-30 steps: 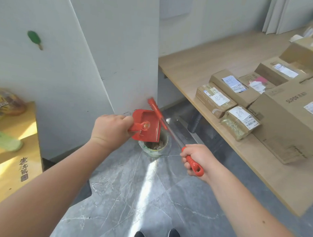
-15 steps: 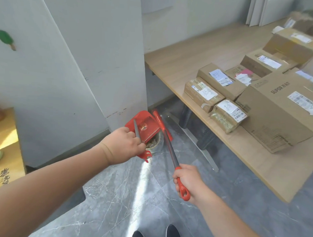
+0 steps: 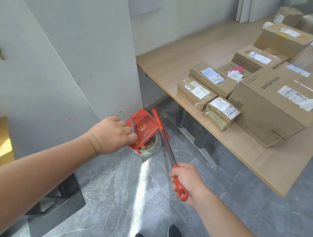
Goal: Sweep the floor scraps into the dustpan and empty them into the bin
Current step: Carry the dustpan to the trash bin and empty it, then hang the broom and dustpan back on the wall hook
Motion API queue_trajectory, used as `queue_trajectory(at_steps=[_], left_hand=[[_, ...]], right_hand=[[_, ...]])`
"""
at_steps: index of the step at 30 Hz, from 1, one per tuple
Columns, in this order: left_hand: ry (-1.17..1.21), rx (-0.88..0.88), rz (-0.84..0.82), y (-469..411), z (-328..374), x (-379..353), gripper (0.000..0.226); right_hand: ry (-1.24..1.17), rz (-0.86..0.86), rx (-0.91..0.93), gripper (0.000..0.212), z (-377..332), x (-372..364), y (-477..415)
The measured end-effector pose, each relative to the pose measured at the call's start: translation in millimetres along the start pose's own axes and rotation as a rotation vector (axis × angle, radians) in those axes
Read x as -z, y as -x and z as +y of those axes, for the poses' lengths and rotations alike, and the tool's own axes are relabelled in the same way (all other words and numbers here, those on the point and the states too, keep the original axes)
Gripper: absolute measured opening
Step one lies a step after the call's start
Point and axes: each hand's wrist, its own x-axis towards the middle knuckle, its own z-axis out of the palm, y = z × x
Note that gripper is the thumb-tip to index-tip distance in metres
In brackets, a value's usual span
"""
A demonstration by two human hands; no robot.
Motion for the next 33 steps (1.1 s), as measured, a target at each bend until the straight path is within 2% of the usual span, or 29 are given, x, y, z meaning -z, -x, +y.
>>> queue_trajectory(at_steps=[2,5,8,10,14,17,19,23,26,28,33], left_hand=[[-0.007,-0.01,0.014,0.4,-3.6,6.5,0.025],[-0.036,-0.098,0.052,-6.7,3.2,11.6,0.015],[-0.088,-0.182,0.038,-21.2,8.1,15.1,0.015],[-0.101,-0.162,0.009,-26.9,2.8,16.6,0.011],[-0.054,-0.064,-0.094,-26.2,-8.3,22.0,0.022],[-0.02,0.012,-0.079,-25.1,-5.6,32.6,0.006],[0.022,0.091,-0.004,-25.1,-7.7,41.3,0.018],[0.017,0.306,0.001,-17.7,-19.8,66.3,0.037],[0.013,0.549,-0.072,-5.7,-27.2,92.5,0.043],[0.029,0.757,-0.094,2.8,-33.3,106.8,0.048],[0.07,1.123,-0.089,32.8,-44.0,138.9,0.055]], right_hand=[[0.018,-0.003,0.002,0.021,-2.5,0.1,4.5],[0.017,-0.005,0.04,0.022,-4.2,-0.4,6.8],[0.003,0.007,0.078,0.021,-2.8,-0.2,6.7],[-0.02,-0.002,0.058,0.021,-2.6,1.1,8.4],[-0.012,-0.022,0.04,0.021,-9.5,2.7,15.5],[0.003,-0.073,0.037,0.02,-27.9,-5.4,24.0],[0.083,-0.123,0.039,0.02,-45.6,-14.6,31.0],[0.244,-0.299,0.085,0.02,-87.1,-25.4,53.4],[0.384,-0.398,0.141,0.042,-123.0,-28.7,68.5],[0.458,-0.458,0.206,0.049,-148.5,-34.5,76.4],[0.605,-0.58,0.52,0.116,-203.1,-62.3,86.6]])
